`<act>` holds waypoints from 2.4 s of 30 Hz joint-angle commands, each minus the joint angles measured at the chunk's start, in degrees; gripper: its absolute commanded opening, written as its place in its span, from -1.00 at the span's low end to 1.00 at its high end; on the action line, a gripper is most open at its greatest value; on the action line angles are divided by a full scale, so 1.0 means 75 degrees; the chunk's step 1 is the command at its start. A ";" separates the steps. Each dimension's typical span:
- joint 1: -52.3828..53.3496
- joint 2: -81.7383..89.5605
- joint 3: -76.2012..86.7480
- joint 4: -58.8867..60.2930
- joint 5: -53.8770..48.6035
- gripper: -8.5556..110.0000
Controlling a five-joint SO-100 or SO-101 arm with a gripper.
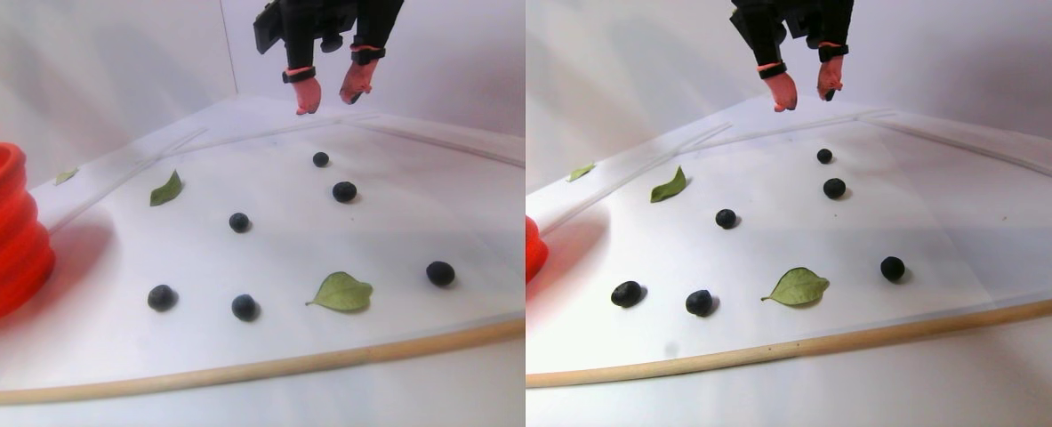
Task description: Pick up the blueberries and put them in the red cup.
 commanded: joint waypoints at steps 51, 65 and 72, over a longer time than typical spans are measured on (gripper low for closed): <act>-0.0188 -0.4254 -0.1922 -0.3727 0.1254 -0.54; -0.0340 -0.4664 -0.2145 -0.4031 0.1629 -0.55; -0.0305 -0.4816 -0.2203 -0.4125 0.1547 -0.55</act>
